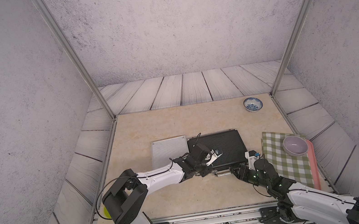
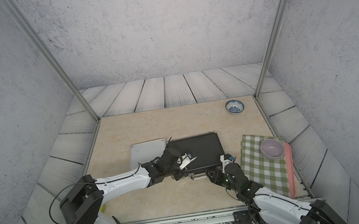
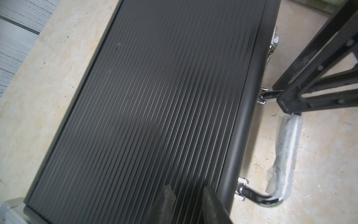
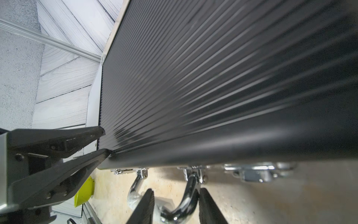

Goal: Open the poker set cases
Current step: Pick up the poker set case from the center of the board.

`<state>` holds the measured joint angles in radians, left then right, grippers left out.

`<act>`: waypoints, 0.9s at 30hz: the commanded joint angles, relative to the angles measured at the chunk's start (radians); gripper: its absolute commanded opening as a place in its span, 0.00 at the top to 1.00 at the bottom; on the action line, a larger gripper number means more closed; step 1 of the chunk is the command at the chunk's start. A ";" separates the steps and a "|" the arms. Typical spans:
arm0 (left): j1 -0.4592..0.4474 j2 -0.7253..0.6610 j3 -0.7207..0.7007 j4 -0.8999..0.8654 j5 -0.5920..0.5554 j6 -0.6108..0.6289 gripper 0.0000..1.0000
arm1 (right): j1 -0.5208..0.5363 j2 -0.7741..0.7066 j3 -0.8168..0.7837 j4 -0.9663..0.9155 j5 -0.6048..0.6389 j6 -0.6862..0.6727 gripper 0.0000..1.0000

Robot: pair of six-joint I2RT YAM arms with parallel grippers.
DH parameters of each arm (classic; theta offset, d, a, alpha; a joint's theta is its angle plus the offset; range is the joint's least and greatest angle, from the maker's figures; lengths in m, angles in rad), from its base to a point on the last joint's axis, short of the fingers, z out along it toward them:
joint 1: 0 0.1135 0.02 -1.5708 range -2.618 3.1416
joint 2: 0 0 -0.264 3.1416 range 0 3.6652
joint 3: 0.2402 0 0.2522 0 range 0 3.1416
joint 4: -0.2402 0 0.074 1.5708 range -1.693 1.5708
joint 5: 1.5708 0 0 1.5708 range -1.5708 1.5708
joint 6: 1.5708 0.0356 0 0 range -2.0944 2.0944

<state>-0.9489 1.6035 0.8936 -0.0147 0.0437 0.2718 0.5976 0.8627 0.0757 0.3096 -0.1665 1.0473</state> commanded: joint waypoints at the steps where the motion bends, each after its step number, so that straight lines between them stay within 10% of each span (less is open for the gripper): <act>1: 0.004 0.031 -0.005 -0.070 0.027 -0.015 0.68 | 0.005 0.019 -0.001 0.022 0.021 0.037 0.59; 27: -0.001 0.058 -0.001 -0.060 0.042 -0.042 0.67 | 0.008 0.175 -0.005 0.195 -0.063 0.105 0.67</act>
<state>-0.9493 1.6215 0.9020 0.0040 0.0662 0.2379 0.5995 1.0260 0.0673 0.4644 -0.2150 1.1511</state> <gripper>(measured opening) 0.327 0.333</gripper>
